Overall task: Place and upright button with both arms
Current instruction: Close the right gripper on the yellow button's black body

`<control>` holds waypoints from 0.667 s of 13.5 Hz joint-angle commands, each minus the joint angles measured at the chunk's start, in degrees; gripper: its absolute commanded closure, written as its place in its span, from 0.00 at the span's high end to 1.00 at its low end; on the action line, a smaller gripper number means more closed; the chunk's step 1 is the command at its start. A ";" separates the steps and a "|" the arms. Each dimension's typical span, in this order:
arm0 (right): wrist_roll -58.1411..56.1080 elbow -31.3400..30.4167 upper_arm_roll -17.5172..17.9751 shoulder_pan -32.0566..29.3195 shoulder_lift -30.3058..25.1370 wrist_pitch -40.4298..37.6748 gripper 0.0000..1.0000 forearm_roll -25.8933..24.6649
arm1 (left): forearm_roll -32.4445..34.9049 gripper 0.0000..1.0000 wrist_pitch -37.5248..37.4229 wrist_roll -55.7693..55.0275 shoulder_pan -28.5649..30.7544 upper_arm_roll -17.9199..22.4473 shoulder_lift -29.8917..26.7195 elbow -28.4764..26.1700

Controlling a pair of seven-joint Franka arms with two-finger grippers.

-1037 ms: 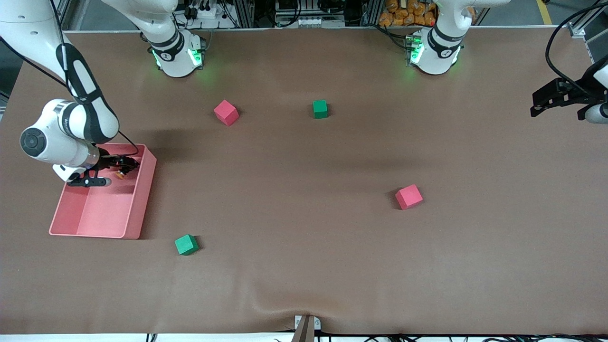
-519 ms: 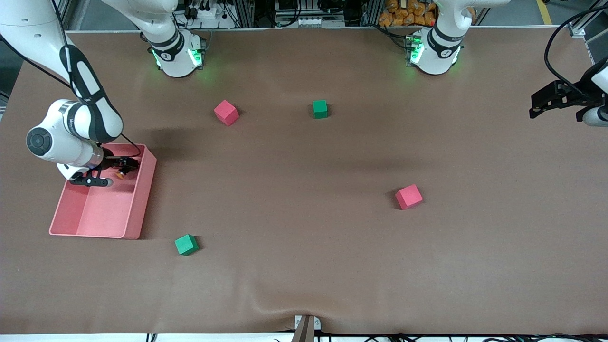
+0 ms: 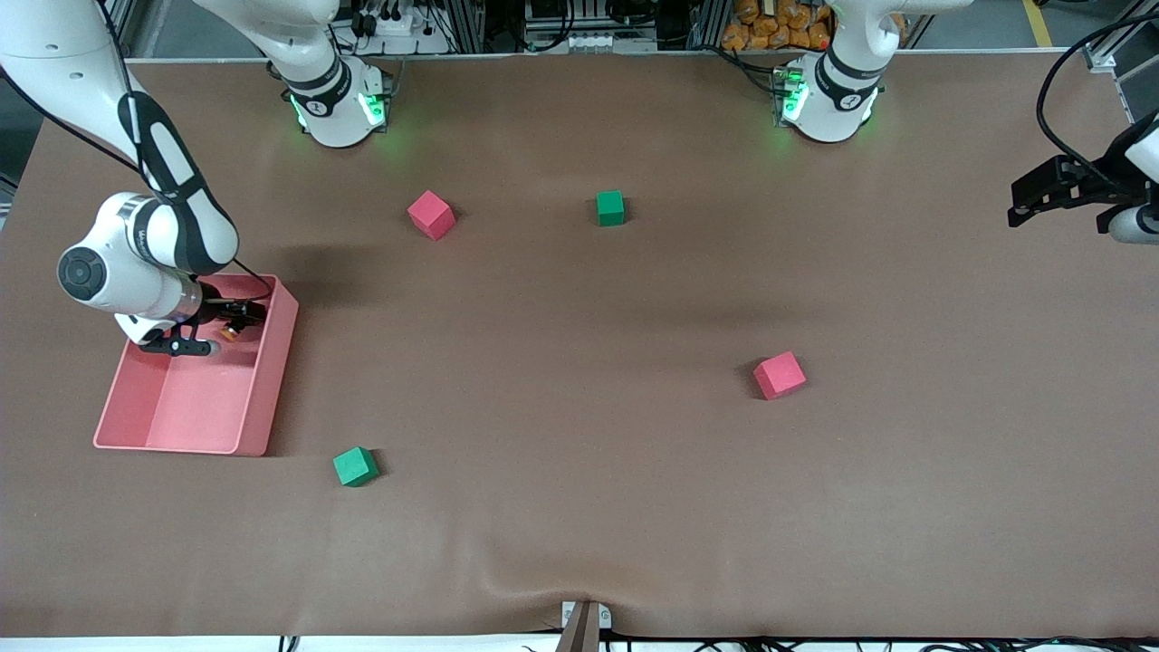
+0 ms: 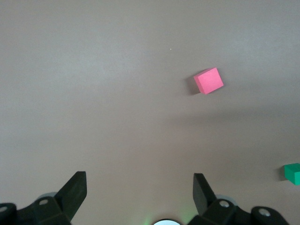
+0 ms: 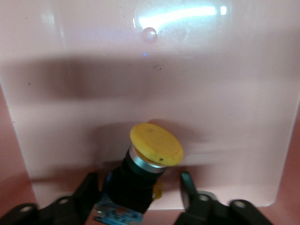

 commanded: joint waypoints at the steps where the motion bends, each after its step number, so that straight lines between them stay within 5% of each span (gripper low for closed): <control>1: 0.87 -0.70 0.27 -0.04 -0.09 0.78 0.08 0.00 | 1.11 1.00 -0.47 -0.79 -0.07 -0.11 0.47 0.79; 2: 0.87 -0.70 0.27 -0.04 -0.09 0.78 0.00 0.09 | 1.11 1.00 -0.47 -0.79 -0.07 -0.11 0.55 0.79; 6: 0.70 0.79 0.36 0.04 -1.14 -1.75 0.00 0.00 | 1.11 1.00 -0.47 -0.79 -0.07 -0.19 0.64 0.79; 9: -0.09 7.01 0.53 0.48 -3.16 -13.41 0.00 0.00 | 1.11 1.00 -0.47 -0.79 -0.07 -0.19 0.64 0.79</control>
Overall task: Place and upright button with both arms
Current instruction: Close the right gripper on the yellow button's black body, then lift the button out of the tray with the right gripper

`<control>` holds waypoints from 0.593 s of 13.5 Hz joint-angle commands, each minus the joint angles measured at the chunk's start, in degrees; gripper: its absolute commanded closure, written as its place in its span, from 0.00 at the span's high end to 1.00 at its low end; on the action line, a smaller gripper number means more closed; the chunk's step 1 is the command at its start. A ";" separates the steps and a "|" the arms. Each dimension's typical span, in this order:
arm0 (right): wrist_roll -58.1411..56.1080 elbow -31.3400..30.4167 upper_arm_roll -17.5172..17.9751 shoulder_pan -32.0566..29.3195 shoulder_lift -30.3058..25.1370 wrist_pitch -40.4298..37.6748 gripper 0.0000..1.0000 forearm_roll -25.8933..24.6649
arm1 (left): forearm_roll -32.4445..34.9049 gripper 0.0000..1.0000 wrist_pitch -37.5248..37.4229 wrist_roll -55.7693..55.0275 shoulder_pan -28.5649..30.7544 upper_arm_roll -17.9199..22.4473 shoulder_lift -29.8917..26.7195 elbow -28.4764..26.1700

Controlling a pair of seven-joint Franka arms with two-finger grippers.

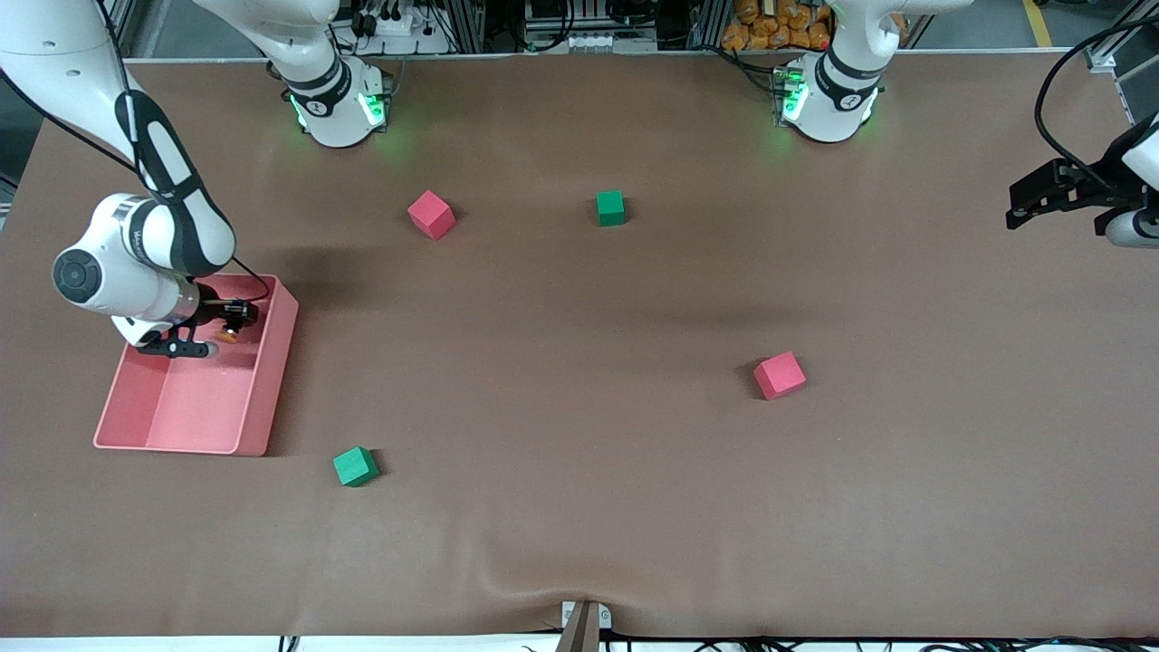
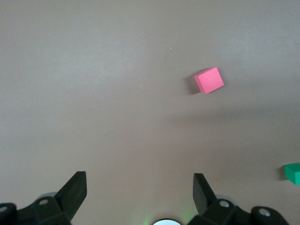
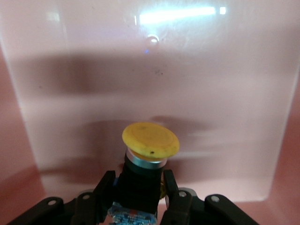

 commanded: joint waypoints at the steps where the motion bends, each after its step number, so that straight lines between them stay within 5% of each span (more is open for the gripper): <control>1: -0.18 5.84 0.30 0.76 -2.88 -10.68 0.00 -0.07 | 1.11 1.00 -0.47 -0.79 -0.07 -0.20 0.29 0.79; 8: -6.41 21.66 0.65 3.39 -4.12 -31.00 0.00 -0.07 | 1.11 1.00 -0.56 -0.79 -0.16 -0.20 0.29 0.79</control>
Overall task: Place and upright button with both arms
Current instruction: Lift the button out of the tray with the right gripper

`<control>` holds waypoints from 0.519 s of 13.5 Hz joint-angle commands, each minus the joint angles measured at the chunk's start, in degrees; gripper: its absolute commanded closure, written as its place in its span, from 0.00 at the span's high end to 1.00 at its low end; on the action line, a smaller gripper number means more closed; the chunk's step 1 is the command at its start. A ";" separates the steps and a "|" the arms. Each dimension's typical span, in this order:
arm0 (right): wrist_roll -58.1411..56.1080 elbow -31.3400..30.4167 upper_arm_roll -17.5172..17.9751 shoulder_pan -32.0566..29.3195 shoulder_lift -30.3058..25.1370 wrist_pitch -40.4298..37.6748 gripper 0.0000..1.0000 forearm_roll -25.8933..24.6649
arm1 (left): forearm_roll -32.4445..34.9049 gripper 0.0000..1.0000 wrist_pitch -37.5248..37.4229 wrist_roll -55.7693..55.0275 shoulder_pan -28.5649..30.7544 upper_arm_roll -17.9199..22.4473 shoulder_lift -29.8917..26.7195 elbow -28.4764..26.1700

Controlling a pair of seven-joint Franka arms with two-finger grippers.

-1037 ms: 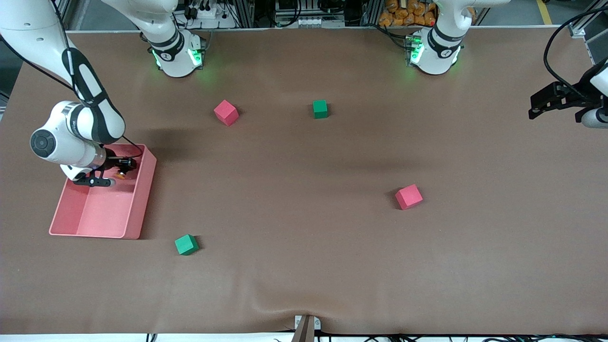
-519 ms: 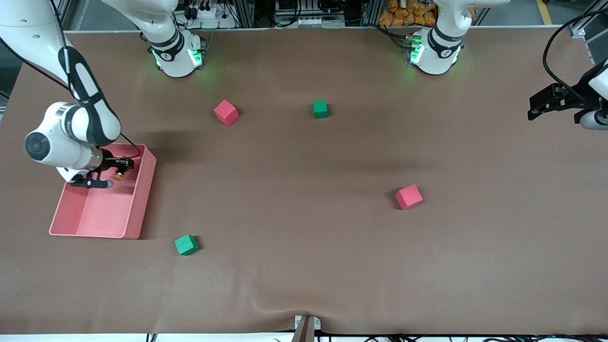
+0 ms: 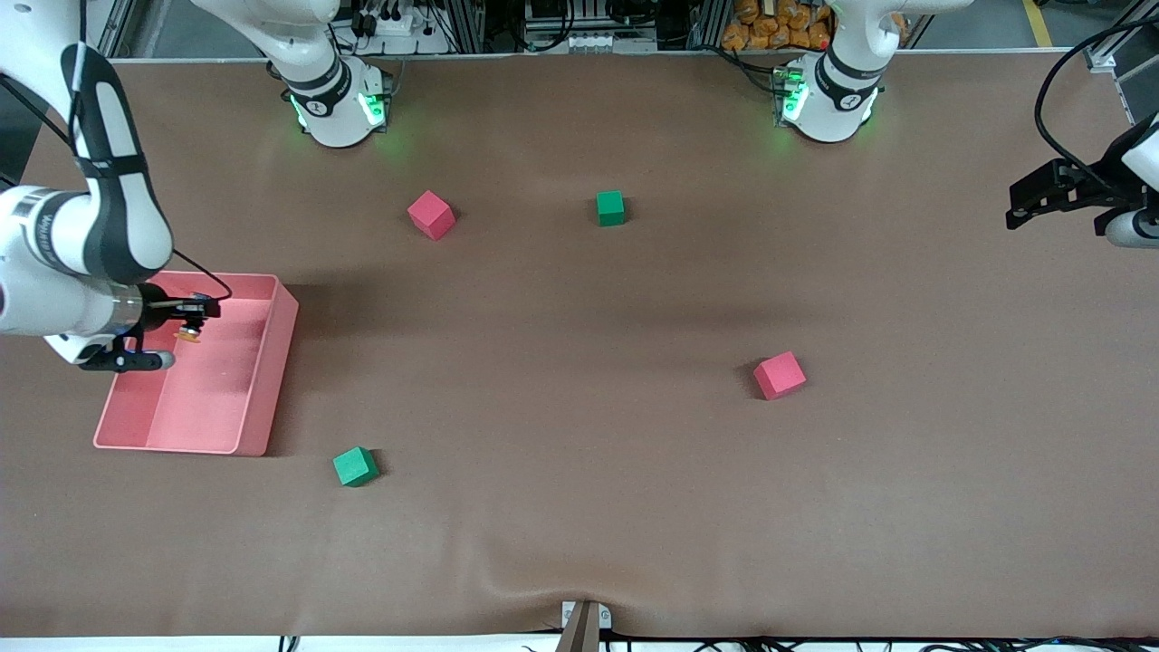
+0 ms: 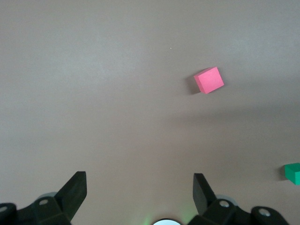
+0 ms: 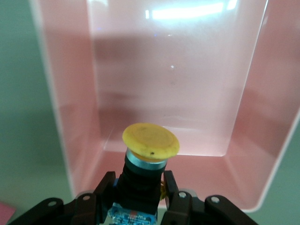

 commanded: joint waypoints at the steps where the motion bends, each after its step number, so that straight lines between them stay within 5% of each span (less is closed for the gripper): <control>1: -4.76 5.72 0.38 1.77 0.09 -6.04 0.00 -0.06 | 1.11 1.00 -0.47 -0.79 -0.16 -0.19 0.29 0.88; 7: -14.18 13.55 6.34 5.82 -1.58 -11.60 0.00 5.90 | 1.11 1.00 -0.47 -0.79 -0.33 -0.19 0.38 0.79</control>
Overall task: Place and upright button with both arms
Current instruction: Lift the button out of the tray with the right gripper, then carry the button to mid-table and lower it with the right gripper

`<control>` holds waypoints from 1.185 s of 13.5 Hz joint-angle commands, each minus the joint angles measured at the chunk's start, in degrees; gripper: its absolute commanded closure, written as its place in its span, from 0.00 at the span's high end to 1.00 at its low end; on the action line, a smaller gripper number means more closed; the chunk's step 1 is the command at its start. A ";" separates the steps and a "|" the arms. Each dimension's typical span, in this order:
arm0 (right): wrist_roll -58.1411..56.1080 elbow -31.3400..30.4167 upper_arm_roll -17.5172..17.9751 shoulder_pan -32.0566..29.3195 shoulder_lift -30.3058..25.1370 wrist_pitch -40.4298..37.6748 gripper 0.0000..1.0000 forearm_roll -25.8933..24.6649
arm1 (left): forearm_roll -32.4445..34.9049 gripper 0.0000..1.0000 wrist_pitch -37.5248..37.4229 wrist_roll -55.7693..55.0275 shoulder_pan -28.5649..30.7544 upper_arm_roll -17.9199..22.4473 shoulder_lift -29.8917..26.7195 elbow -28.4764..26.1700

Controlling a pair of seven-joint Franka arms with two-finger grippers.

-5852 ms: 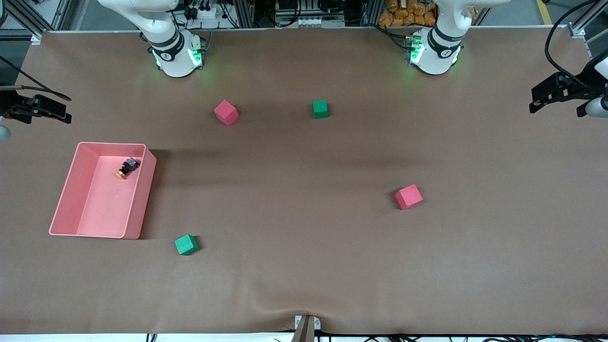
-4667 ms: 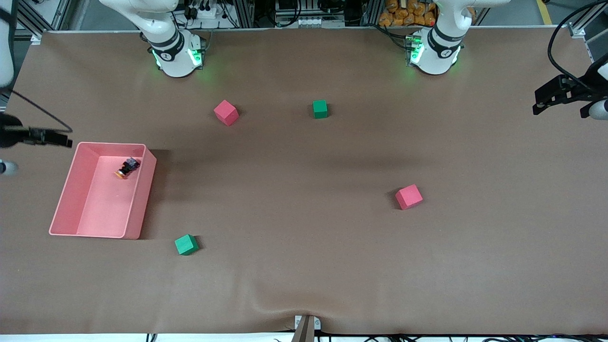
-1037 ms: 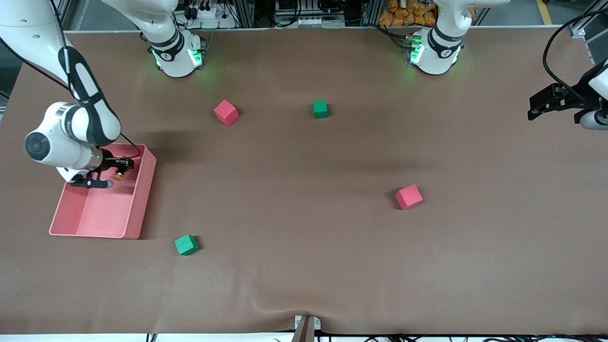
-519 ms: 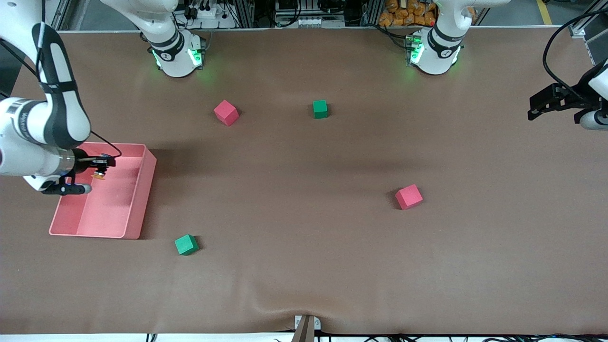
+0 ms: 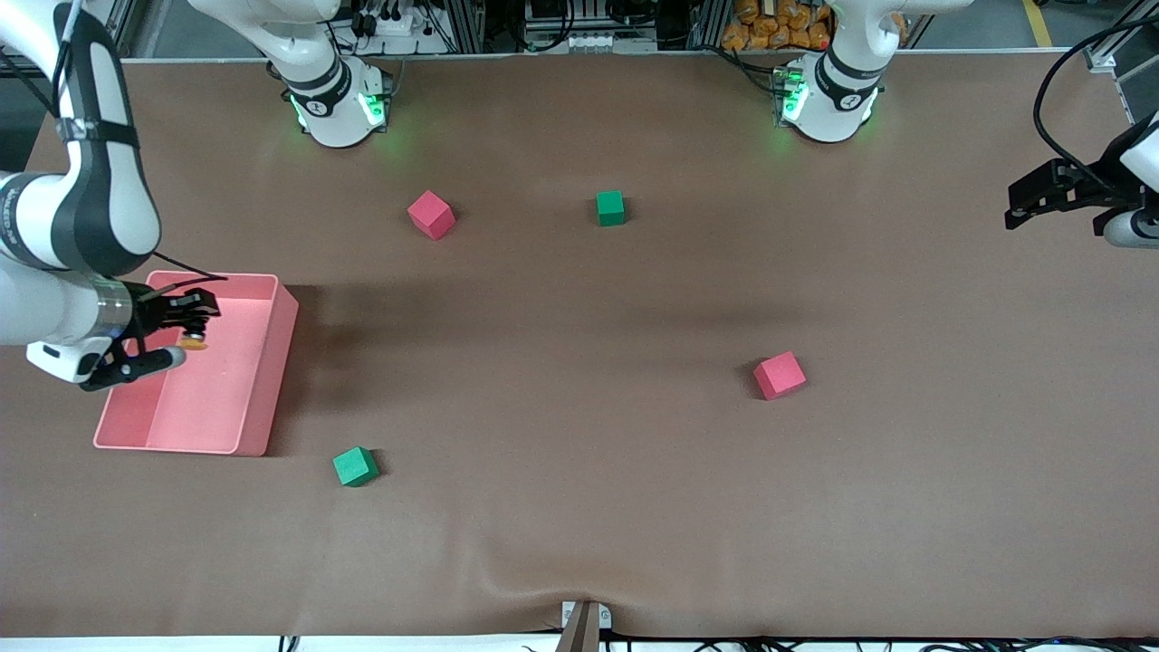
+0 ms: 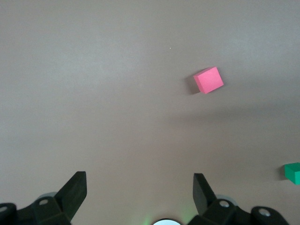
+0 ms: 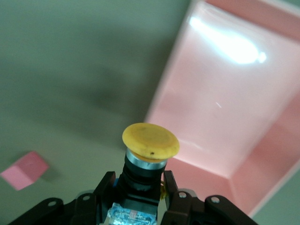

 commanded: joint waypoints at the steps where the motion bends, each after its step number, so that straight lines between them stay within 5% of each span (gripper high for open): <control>1: -1.95 3.25 3.83 1.68 -0.46 -1.14 0.00 3.18 | 1.11 1.00 -0.47 -0.79 -0.26 -0.12 0.35 0.79; 8: -0.73 6.77 4.46 15.64 0.50 5.70 0.00 6.79 | 1.11 1.00 -0.47 -0.88 -0.61 -0.21 0.35 0.61; 16: 15.78 7.13 4.46 30.41 7.09 19.67 0.00 5.91 | 1.11 1.00 -0.47 -0.71 -0.62 -0.21 0.79 0.70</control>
